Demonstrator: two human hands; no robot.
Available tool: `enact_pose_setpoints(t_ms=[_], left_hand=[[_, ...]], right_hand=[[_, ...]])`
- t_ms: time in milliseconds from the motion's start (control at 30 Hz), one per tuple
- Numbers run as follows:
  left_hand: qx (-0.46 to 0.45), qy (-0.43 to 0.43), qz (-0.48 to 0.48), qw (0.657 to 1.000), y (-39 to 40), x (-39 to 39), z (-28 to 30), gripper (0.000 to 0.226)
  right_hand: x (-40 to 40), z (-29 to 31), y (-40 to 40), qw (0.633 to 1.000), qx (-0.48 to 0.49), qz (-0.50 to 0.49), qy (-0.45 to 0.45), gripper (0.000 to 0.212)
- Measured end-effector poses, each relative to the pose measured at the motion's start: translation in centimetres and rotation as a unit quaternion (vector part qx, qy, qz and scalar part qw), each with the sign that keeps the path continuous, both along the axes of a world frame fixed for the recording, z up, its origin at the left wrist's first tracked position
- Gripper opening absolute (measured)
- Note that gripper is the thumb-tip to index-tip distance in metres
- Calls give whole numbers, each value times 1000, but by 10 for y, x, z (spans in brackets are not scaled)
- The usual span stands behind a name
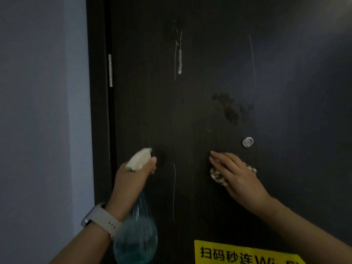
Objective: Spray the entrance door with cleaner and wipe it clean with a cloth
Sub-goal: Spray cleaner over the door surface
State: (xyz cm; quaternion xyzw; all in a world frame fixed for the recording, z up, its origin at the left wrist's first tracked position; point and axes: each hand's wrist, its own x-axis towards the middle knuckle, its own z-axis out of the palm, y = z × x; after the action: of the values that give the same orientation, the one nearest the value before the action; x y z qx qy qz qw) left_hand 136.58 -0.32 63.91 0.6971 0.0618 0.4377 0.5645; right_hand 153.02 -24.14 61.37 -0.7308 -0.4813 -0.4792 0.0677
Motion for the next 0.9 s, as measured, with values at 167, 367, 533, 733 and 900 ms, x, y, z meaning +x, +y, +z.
enact_pose_setpoints(t_ms=[167,367,533,733,900], left_hand=[[3,60,35,998,-2,8,-33,18],[-2,78,34,996,0,10,-47,28],[18,41,17,999,-11,3,-39,26],[36,-22,-28,999,-39,3,11,17],[36,-77,-79,993,-83,20,85,23]], right_hand=[[9,-10,-2,1000,-14,-7,27,91],[7,-10,-1,1000,-12,-11,27,87],[3,-2,-9,1000,-23,3,15,89],[-3,52,-71,997,47,-5,-59,81],[15,113,-133,988,125,-45,-81,74]])
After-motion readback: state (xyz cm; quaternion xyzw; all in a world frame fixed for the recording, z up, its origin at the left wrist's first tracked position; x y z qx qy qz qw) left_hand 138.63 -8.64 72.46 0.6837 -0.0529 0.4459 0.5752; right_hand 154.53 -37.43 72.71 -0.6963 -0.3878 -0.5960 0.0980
